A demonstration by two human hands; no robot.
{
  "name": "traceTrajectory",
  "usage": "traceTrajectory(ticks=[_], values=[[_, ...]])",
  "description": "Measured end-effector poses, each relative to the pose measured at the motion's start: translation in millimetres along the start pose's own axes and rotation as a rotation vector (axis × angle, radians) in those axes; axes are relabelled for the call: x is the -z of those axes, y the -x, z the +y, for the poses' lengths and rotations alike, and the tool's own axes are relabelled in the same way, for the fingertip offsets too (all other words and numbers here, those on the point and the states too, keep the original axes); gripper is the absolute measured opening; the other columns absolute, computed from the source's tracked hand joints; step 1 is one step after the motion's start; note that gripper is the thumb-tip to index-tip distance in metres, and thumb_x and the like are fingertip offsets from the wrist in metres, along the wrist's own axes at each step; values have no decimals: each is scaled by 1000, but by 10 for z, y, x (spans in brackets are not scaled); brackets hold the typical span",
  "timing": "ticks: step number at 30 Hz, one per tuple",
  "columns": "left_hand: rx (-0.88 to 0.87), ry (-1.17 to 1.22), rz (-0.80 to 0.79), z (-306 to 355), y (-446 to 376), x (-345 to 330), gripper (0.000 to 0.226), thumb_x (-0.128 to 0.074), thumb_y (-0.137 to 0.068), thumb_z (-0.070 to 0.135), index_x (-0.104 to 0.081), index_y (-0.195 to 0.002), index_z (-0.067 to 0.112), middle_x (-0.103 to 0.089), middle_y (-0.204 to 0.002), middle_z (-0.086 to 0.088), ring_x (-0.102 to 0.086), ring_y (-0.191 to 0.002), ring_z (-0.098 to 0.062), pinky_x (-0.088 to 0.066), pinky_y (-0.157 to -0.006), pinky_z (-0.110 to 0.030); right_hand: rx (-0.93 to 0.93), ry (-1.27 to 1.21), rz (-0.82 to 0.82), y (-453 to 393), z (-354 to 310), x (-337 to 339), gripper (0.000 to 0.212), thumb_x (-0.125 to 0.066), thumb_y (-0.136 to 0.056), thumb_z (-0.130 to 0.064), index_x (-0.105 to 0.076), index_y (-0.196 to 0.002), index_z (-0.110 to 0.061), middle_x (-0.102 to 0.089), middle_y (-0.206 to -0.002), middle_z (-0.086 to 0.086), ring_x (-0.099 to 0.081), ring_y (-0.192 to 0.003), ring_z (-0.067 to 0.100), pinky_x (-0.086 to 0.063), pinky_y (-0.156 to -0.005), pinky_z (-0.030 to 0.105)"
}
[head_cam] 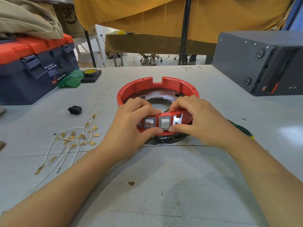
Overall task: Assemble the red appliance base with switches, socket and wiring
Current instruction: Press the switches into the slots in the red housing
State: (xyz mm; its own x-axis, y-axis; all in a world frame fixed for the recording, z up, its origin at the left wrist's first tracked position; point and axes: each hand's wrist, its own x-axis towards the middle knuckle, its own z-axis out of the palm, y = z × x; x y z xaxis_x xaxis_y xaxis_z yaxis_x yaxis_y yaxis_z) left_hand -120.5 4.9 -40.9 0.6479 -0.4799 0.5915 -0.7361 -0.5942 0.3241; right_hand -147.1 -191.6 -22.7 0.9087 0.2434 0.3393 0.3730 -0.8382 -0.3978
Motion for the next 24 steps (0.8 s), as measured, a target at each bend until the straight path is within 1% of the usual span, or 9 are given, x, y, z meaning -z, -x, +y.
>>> traceTrajectory(ticks=[4, 7, 11, 12, 14, 17, 19, 22, 24], values=[[-15, -3, 23, 9, -11, -19, 33, -79, -71, 22, -68, -101, 12, -58, -96, -1, -51, -90, -22, -45, -78, -43, 0, -12, 41, -1, -15, -19, 28, -76, -76, -30, -54, -93, -28, -47, -84, -22, -43, -85, 7, -32, -72, 14], [-14, -6, 24, 15, -9, -26, 32, -79, -72, 21, -68, -100, 12, -58, -94, -1, -50, -87, -21, -45, -76, -42, -15, -23, 60, 6, -11, -27, 28, -77, -76, -28, -57, -94, -24, -46, -83, -22, -44, -84, 6, -34, -74, 13], [-18, -8, 18, 15, -10, -27, 31, -79, -72, 21, -67, -100, 12, -57, -93, -1, -50, -86, -20, -45, -76, -41, -11, -36, 64, 7, -8, -35, 27, -76, -75, -29, -55, -93, -27, -46, -82, -22, -45, -83, 3, -34, -71, 11], [-18, 2, 12, 10, -11, -20, 31, -78, -73, 22, -67, -100, 12, -57, -93, 0, -51, -87, -20, -45, -77, -41, -15, -46, 52, 4, 1, -27, 27, -76, -75, -30, -55, -93, -28, -47, -84, -22, -46, -84, 3, -35, -72, 11], [-9, 53, 3, 2, -6, 2, 28, -73, -77, 26, -68, -101, 14, -55, -94, 3, -51, -87, -16, -44, -78, -36, -37, -111, 11, 8, 28, 8, 25, -74, -75, -34, -57, -93, -31, -53, -91, -18, -50, -88, 4, -41, -75, 17], [29, 129, 29, 13, -5, 20, 24, -62, -81, 29, -70, -100, 17, -55, -90, 4, -52, -85, -13, -43, -75, -29, -64, -239, -9, 19, 56, 51, 16, -67, -79, -39, -63, -94, -35, -60, -101, -10, -56, -93, 6, -49, -79, 23], [54, 129, 56, 38, -12, 8, 23, -61, -82, 29, -71, -97, 16, -57, -87, 2, -53, -83, -15, -46, -72, -33, -57, -238, 22, 18, 52, 38, 10, -65, -84, -37, -65, -93, -34, -62, -98, -11, -56, -93, 5, -49, -79, 24], [71, 128, 86, 70, -24, -9, 22, -61, -81, 28, -72, -94, 14, -58, -84, -2, -53, -81, -18, -47, -70, -42, -48, -209, 54, 7, 33, 0, 7, -64, -85, -35, -65, -92, -33, -61, -93, -14, -55, -91, 5, -49, -77, 23], [67, 132, 93, 75, -28, -13, 22, -62, -82, 28, -73, -93, 12, -57, -82, -2, -52, -80, -18, -46, -69, -43, -44, -194, 63, 4, 35, -16, 7, -64, -85, -36, -64, -91, -33, -61, -92, -12, -55, -90, 6, -48, -75, 23]])
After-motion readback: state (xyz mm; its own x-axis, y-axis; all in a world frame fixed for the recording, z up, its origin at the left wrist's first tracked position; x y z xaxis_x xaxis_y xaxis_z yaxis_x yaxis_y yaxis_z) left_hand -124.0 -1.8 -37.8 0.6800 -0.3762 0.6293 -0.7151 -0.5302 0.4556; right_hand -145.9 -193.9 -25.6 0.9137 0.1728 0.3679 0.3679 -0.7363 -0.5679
